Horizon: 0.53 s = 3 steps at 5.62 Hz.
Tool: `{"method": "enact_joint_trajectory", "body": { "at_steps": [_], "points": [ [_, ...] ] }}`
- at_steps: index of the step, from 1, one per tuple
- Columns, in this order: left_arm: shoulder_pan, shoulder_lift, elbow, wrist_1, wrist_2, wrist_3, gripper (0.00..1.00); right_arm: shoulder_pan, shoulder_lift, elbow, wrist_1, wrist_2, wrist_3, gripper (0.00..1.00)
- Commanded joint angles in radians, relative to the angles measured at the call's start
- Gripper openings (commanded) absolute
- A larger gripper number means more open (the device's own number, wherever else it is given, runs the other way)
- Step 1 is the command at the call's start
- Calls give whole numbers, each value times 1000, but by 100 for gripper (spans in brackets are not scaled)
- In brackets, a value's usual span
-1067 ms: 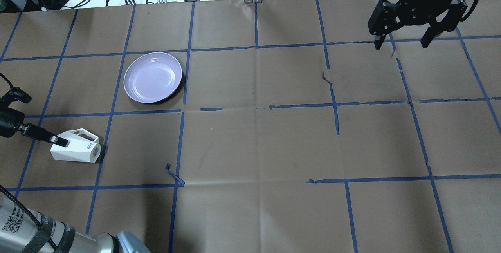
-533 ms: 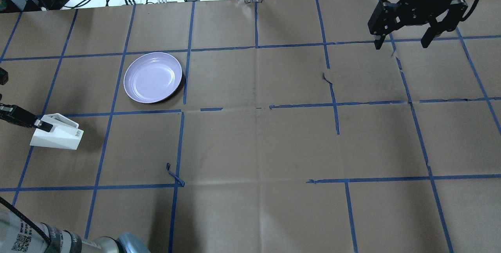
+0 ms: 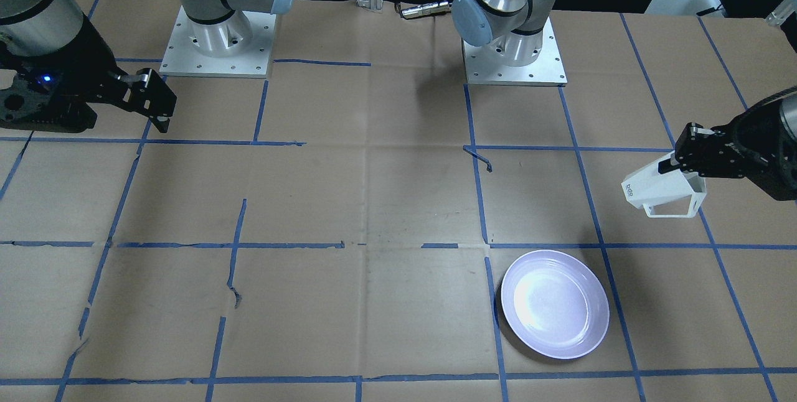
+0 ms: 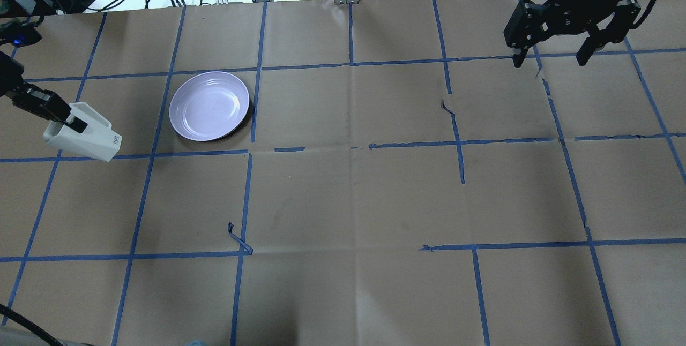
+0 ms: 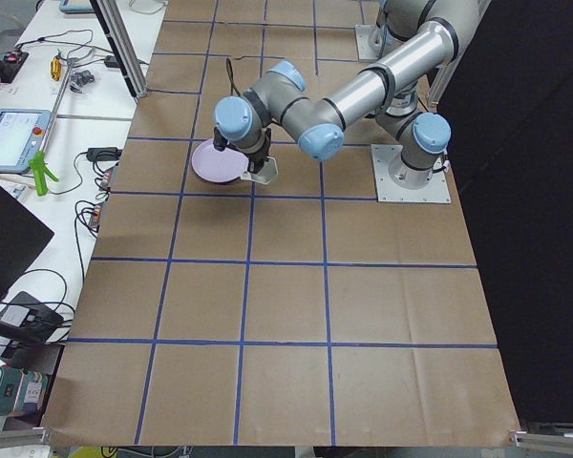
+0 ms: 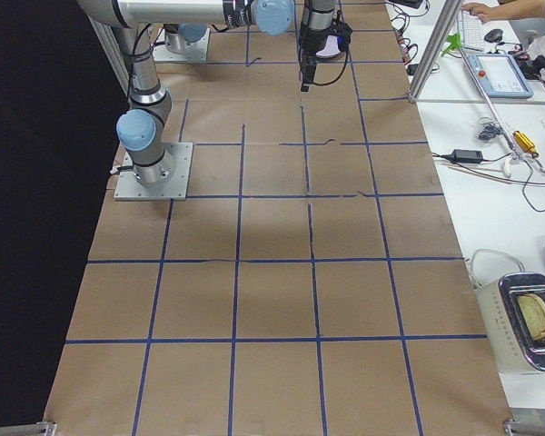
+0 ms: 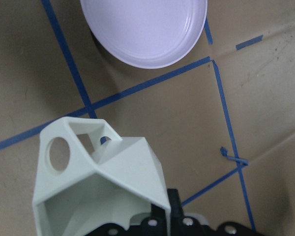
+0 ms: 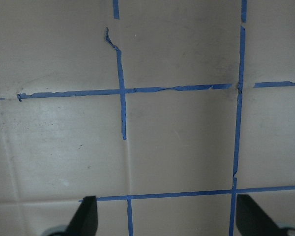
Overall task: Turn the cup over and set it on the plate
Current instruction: 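Carry the upright white mug with the left gripper toward the plate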
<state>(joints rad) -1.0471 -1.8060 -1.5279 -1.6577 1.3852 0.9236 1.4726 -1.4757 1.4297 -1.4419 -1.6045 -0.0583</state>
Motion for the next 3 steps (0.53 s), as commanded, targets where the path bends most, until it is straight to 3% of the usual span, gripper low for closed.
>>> {"method": "enact_joint_trajectory", "body": {
  "at_steps": [1,2,3],
  "points": [
    [-236,-44,-18,264,158,-192,0,0,0,0,0,0,0,100],
    [-363,-73,-21,367,282,-244,0,0,0,0,0,0,0,100],
    [-446,-99,-37,456,299,-262,0,0,0,0,0,0,0,100]
  ]
}}
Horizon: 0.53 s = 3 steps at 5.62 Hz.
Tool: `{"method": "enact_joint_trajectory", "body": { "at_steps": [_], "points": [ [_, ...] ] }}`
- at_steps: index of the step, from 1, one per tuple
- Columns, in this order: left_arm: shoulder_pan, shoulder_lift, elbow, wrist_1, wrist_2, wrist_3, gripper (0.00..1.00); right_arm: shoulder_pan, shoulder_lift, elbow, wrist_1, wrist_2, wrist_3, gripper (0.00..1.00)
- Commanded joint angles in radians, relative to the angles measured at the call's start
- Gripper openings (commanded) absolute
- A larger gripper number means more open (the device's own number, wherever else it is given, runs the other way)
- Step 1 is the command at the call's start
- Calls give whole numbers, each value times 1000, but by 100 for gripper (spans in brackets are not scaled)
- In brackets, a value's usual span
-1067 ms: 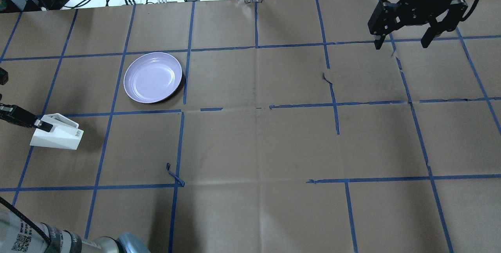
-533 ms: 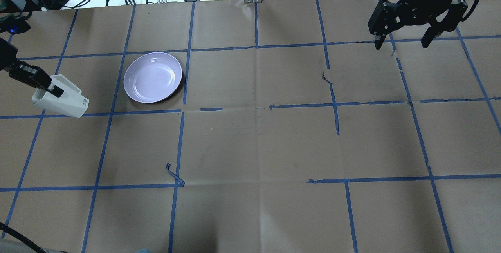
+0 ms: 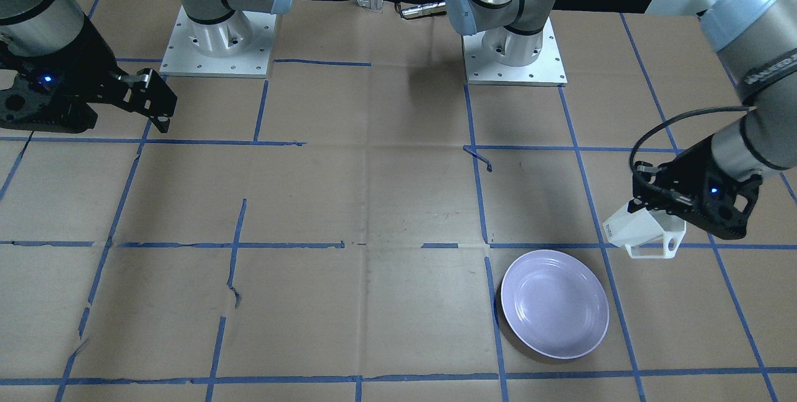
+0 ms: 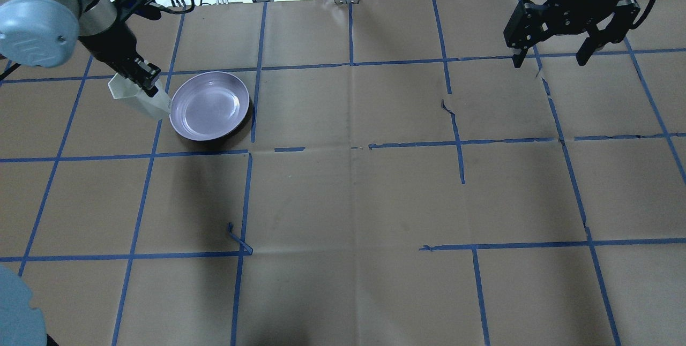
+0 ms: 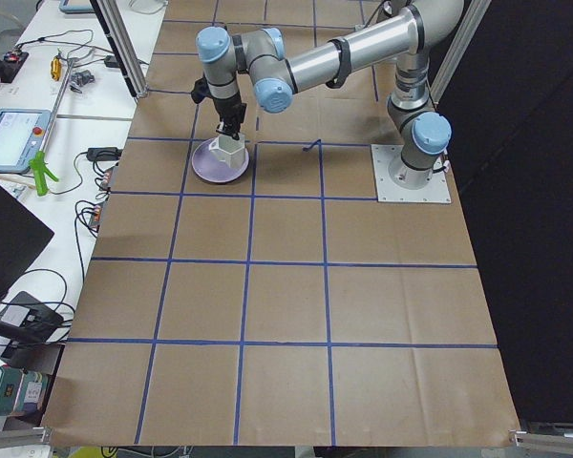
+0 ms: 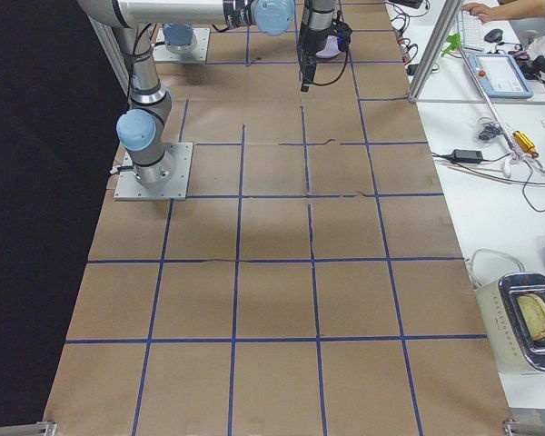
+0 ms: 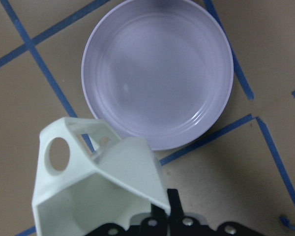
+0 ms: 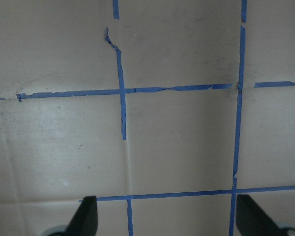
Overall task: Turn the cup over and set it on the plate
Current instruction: 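Carry the upright white mug with the left gripper toward the plate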
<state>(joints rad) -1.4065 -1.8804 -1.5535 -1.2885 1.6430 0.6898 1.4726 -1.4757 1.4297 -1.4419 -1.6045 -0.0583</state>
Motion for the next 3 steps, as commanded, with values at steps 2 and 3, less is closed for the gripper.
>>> {"method": "enact_joint_trajectory", "body": {
  "at_steps": [2,3],
  "points": [
    [-108,-72,-113,259,38,-29,0,0,0,0,0,0,0,100],
    [-108,-86,-117,259,37,-29,0,0,0,0,0,0,0,100]
  ]
}}
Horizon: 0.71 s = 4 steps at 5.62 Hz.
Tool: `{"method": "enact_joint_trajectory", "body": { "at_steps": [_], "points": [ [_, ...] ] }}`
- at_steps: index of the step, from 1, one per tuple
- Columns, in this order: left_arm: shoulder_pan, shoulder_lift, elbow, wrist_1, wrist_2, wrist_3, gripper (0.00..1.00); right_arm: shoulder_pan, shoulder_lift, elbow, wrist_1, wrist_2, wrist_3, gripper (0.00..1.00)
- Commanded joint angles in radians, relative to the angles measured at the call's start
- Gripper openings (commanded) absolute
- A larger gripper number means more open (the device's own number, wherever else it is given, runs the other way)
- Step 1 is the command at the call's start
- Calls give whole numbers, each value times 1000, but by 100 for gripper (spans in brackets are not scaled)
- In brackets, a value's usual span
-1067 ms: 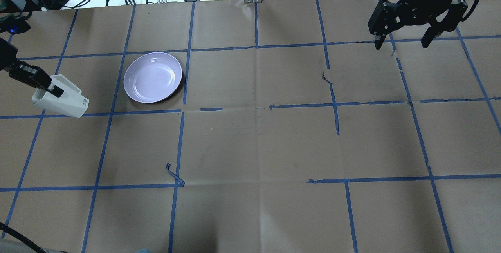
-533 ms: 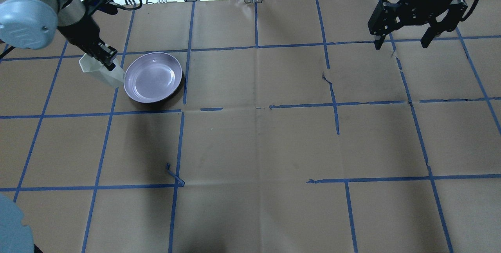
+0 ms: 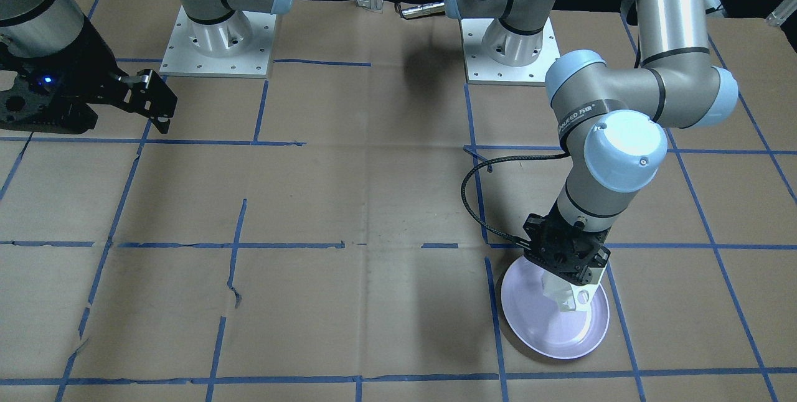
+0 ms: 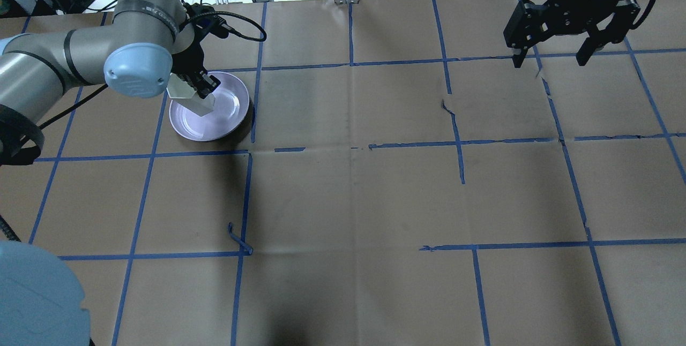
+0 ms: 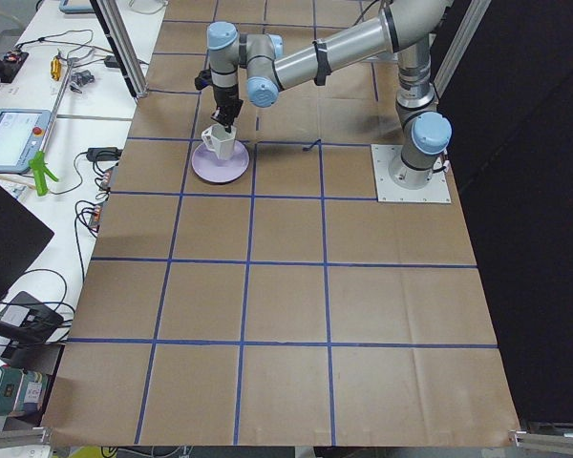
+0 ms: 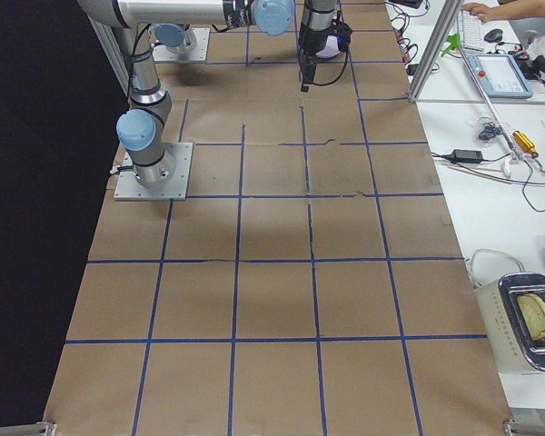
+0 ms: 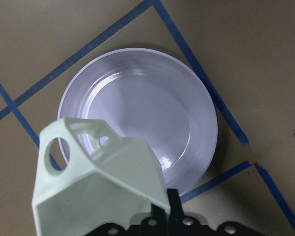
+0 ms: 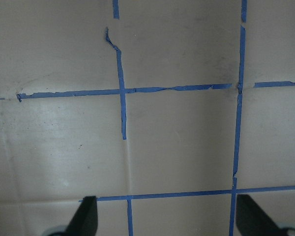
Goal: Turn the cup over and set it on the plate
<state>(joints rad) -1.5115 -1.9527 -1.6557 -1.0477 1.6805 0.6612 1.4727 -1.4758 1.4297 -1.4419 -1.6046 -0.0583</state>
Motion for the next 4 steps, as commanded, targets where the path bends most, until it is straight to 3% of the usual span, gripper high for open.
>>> {"method": "enact_joint_trajectory", "body": {
  "at_steps": [1,2,3,4],
  "points": [
    [-3,-35,-9,18,2,3,2,0,0,0,0,0,0,100],
    [-3,-43,-13,18,2,3,4,0,0,0,0,0,0,100],
    [-3,-46,-13,17,4,2,29,0,0,0,0,0,0,100],
    [-1,-72,2,14,5,3,90,0,0,0,0,0,0,100]
  ]
}}
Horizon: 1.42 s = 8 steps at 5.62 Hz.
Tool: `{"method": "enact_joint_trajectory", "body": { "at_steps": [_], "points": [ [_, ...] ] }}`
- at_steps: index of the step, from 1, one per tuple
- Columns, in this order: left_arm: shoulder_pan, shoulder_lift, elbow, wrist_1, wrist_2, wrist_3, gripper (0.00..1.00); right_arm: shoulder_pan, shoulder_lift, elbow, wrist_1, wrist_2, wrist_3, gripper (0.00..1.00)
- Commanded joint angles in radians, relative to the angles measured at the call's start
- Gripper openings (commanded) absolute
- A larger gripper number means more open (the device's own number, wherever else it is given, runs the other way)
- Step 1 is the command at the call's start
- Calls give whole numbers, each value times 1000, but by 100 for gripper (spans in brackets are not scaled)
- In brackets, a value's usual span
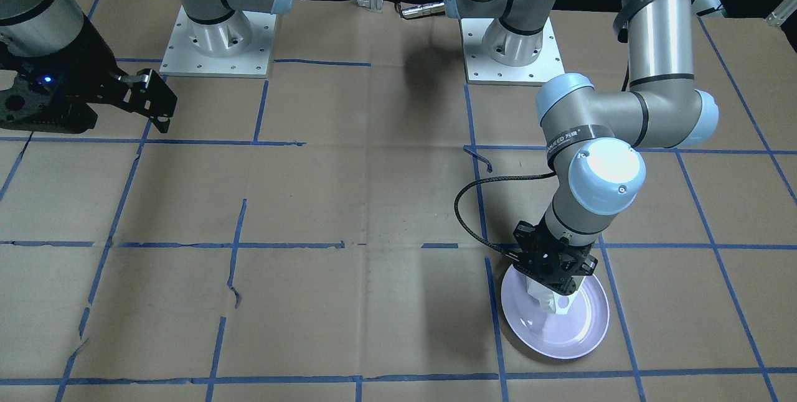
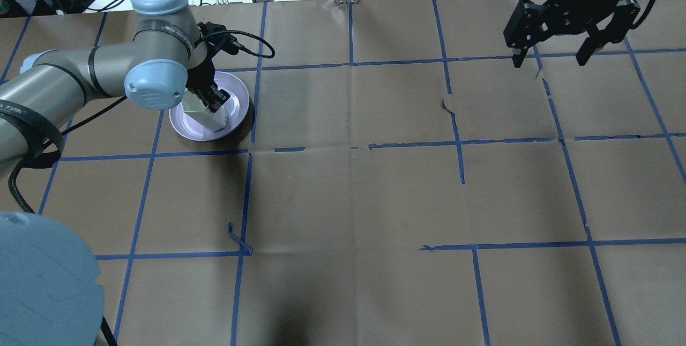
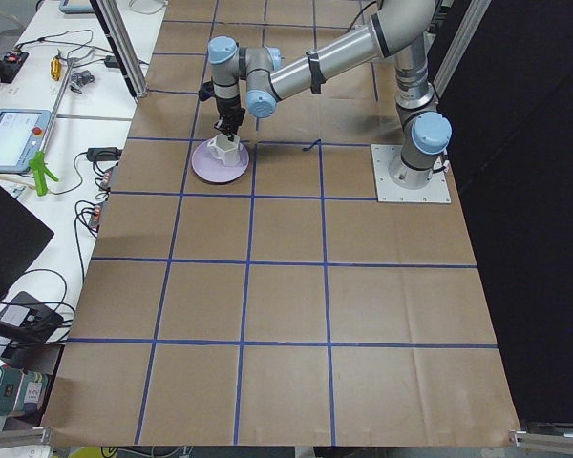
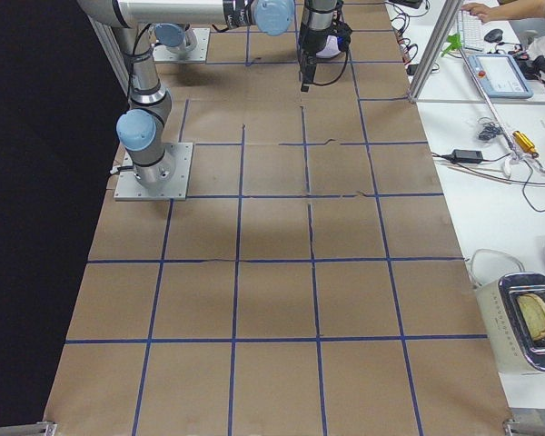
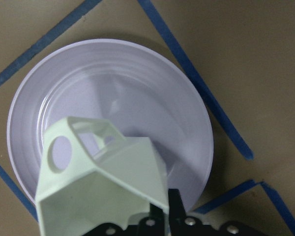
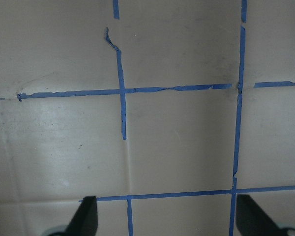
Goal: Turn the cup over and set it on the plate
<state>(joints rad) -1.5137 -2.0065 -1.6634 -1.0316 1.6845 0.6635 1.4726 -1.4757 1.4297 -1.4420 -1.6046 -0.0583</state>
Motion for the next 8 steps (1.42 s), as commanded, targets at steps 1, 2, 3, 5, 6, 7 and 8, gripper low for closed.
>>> {"method": "enact_joint_trajectory", "body": {
  "at_steps": [1,2,3,5,6,7,8],
  "points": [
    [3,-12,17,-13,3,1,94,0,0,0,0,0,0,100],
    [1,14,34,-31,1,-5,96,0,0,0,0,0,0,100],
    [-3,59,86,-156,-2,-25,96,0,0,0,0,0,0,100],
    [-10,164,195,-409,-75,-240,96,0,0,0,0,0,0,100],
    [-19,232,211,-495,-121,-390,98,0,0,0,0,0,0,100],
    [-37,317,211,-625,-124,-442,98,0,0,0,0,0,0,100],
    [-46,357,211,-649,-126,-531,98,0,0,0,0,0,0,100]
  ]
}}
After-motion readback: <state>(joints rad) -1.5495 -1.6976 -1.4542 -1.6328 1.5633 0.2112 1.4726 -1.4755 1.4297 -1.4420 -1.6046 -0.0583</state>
